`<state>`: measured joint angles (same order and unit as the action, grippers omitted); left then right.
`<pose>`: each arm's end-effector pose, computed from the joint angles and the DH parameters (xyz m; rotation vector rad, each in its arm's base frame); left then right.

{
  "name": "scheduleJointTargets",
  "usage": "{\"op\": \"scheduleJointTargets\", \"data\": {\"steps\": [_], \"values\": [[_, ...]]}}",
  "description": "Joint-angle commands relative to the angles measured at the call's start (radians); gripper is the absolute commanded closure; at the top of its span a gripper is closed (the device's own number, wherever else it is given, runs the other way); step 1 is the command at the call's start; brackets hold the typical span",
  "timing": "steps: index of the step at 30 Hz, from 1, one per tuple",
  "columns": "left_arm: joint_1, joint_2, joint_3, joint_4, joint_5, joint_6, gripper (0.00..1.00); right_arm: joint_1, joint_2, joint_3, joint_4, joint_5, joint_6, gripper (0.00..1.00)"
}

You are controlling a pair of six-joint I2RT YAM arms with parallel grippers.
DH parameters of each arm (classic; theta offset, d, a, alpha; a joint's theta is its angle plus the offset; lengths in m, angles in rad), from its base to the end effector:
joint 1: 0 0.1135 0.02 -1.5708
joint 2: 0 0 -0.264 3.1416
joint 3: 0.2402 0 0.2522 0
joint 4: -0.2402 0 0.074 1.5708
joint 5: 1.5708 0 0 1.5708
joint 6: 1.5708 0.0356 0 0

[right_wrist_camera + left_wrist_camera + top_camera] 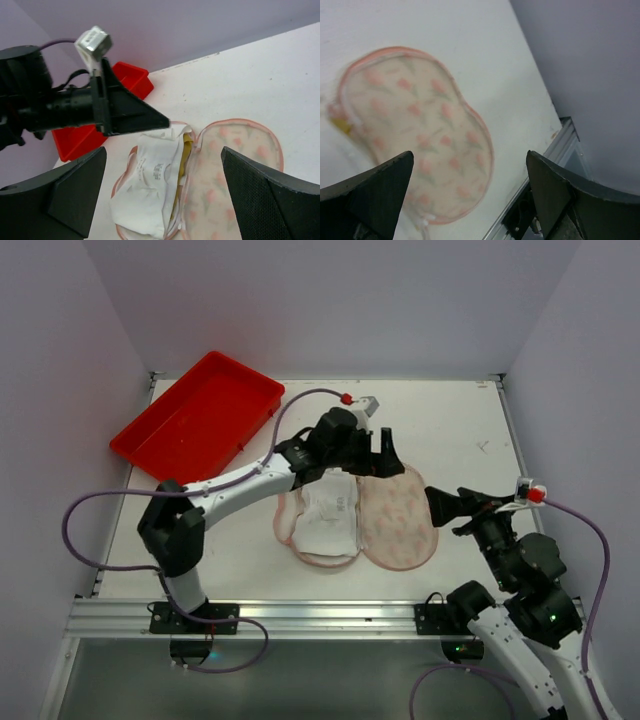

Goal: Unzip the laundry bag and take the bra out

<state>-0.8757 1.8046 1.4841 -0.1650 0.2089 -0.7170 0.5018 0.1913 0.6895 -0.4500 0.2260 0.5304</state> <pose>0.2690 -0.3340 0.2993 0.3224 2.2475 -1.1429 0.0528 0.0199 0.3387 0.2066 1.5458 0.6491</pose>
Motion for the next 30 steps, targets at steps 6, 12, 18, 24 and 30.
{"op": "scheduleJointTargets", "data": {"steps": [6,12,18,24,30], "values": [[0.162,-0.323,-0.399,-0.100,-0.160,-0.029,0.08,0.000,0.147,-0.042,0.031,-0.089,-0.007,0.01],[0.187,-0.406,-0.564,-0.111,-0.143,0.005,0.15,0.000,0.211,-0.105,0.111,-0.200,-0.004,0.01],[0.190,-0.318,-0.536,-0.070,-0.115,0.022,0.20,0.000,0.257,-0.139,0.158,-0.254,-0.003,0.01],[0.190,-0.228,-0.495,-0.036,-0.125,0.039,0.24,0.000,0.252,-0.159,0.158,-0.263,-0.001,0.01],[0.190,-0.172,-0.467,-0.010,-0.086,0.034,0.40,0.000,0.238,-0.179,0.160,-0.274,0.011,0.01]]}}
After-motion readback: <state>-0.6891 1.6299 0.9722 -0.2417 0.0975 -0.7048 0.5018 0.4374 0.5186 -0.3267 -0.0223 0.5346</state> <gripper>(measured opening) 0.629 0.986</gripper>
